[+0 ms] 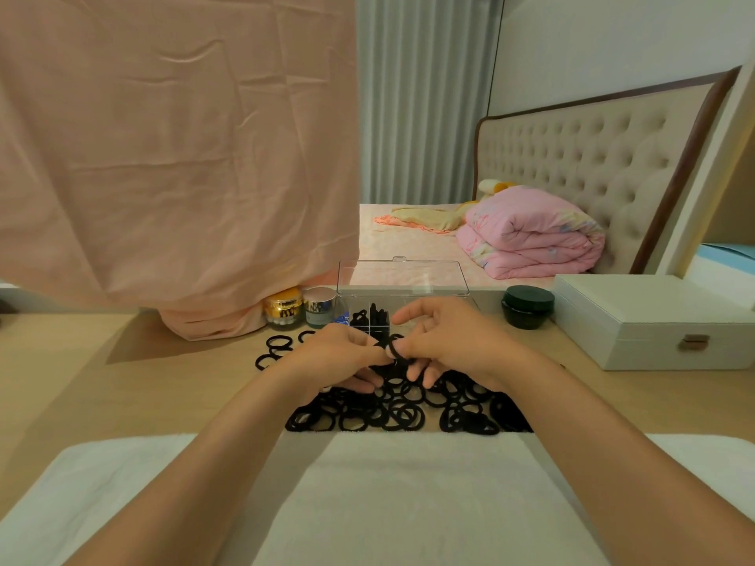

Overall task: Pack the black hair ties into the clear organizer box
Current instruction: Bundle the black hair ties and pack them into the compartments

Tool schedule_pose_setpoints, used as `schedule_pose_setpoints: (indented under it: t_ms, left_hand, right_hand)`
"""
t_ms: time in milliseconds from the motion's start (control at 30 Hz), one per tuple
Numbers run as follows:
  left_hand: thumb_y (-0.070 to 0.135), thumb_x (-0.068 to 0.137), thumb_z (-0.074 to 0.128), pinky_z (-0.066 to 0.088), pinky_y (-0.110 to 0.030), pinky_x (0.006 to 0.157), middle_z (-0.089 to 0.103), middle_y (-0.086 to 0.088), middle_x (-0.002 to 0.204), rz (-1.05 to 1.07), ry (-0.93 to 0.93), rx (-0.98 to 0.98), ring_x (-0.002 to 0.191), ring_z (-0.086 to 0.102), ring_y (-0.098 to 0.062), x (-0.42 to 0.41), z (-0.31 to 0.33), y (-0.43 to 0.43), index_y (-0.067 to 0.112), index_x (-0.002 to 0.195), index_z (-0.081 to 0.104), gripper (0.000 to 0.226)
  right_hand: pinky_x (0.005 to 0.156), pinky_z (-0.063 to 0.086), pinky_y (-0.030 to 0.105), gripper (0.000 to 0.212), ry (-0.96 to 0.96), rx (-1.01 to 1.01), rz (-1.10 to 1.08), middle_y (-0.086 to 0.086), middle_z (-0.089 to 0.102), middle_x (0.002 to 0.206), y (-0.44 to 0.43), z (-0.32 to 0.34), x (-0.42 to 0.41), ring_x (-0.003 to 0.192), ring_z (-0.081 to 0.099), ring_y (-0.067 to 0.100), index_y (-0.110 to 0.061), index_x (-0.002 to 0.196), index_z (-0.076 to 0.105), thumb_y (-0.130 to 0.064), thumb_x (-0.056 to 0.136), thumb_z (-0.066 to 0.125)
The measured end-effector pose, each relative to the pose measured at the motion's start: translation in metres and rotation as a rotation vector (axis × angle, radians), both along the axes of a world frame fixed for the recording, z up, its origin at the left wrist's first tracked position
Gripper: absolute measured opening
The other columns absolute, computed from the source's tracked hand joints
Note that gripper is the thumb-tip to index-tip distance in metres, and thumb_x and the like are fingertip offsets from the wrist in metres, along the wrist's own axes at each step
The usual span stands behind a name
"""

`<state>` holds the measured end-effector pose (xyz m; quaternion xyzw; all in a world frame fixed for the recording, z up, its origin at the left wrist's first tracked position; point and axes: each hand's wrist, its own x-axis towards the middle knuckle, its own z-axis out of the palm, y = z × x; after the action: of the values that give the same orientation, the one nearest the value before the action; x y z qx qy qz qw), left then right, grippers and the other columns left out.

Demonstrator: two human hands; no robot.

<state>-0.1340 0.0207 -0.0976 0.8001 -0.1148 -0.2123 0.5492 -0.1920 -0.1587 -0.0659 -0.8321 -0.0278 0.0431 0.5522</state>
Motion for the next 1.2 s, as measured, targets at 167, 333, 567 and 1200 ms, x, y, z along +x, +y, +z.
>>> schedule_pose_setpoints:
  t_ms: [167, 333, 567, 1200]
  left_hand:
    - [0.012, 0.099, 0.057, 0.059, -0.037, 0.085, 0.073, -0.015, 0.093, -0.176, 0.141, -0.217, 0.089, 0.072, -0.023, -0.006, 0.004, 0.005, 0.000, 0.113, 0.068, 0.022]
    - [0.029, 0.088, 0.072, 0.059, -0.040, 0.092, 0.077, -0.005, 0.093, -0.218, 0.045, -0.141, 0.095, 0.073, -0.022, -0.006, 0.005, 0.005, 0.009, 0.107, 0.074, 0.027]
    - [0.017, 0.095, 0.066, 0.059, -0.034, 0.084, 0.075, -0.007, 0.088, -0.191, 0.041, -0.088, 0.084, 0.072, -0.020, 0.000, 0.009, 0.017, 0.008, 0.095, 0.077, 0.014]
    - [0.036, 0.099, 0.060, 0.053, -0.022, 0.070, 0.072, 0.003, 0.079, 0.038, -0.252, 0.135, 0.080, 0.070, -0.007, 0.026, -0.003, 0.043, 0.024, 0.090, 0.068, 0.017]
  right_hand:
    - [0.050, 0.058, 0.027, 0.041, -0.050, -0.130, -0.065, 0.008, 0.073, 0.081, -0.002, -0.008, 0.005, 0.060, 0.071, 0.020, -0.016, 0.122, 0.064, -0.008, 0.085, 0.080]
    - [0.049, 0.057, 0.025, 0.036, -0.122, -0.298, -0.063, 0.003, 0.071, 0.086, 0.002, -0.009, 0.003, 0.055, 0.069, 0.014, -0.021, 0.118, 0.066, -0.017, 0.086, 0.081]
    - [0.053, 0.056, 0.022, 0.043, -0.130, -0.201, 0.095, 0.000, 0.073, 0.089, -0.002, -0.005, 0.000, 0.066, 0.071, 0.009, -0.020, 0.129, 0.067, -0.011, 0.088, 0.077]
    - [0.086, 0.060, 0.040, 0.010, -0.089, -1.089, 0.202, -0.008, 0.073, 0.092, 0.013, -0.034, 0.051, 0.088, 0.068, 0.013, -0.025, 0.096, 0.078, -0.029, 0.087, 0.075]
